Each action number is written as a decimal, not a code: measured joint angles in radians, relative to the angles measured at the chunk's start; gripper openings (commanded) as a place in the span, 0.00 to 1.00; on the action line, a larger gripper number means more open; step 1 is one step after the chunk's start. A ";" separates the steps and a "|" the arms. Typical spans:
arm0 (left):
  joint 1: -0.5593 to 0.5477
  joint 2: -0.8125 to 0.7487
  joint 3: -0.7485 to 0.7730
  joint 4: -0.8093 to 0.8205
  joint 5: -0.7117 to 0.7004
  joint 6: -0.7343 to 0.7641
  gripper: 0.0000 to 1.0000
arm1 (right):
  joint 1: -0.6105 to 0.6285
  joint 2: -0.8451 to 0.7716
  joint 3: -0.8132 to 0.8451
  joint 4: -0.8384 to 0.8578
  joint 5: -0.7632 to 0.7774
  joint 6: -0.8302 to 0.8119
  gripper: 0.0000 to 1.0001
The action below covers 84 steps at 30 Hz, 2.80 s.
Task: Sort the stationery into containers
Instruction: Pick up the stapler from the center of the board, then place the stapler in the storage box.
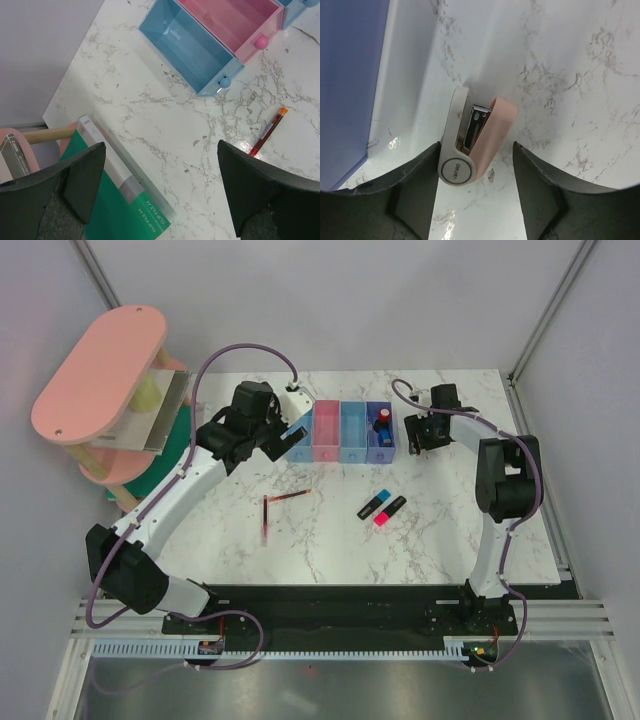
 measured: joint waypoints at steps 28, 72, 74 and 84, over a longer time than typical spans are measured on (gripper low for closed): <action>0.000 -0.032 -0.002 -0.009 -0.002 0.008 1.00 | 0.000 -0.123 0.053 -0.049 0.099 -0.153 0.45; 0.000 -0.187 -0.130 -0.049 0.027 0.028 1.00 | 0.342 0.127 0.430 -0.156 0.015 -0.190 0.45; 0.000 -0.187 -0.131 -0.053 0.027 0.028 1.00 | 0.348 0.134 0.431 -0.156 0.015 -0.190 0.45; 0.000 -0.189 -0.157 -0.054 0.052 0.028 1.00 | 0.355 0.164 0.435 -0.137 0.025 -0.189 0.53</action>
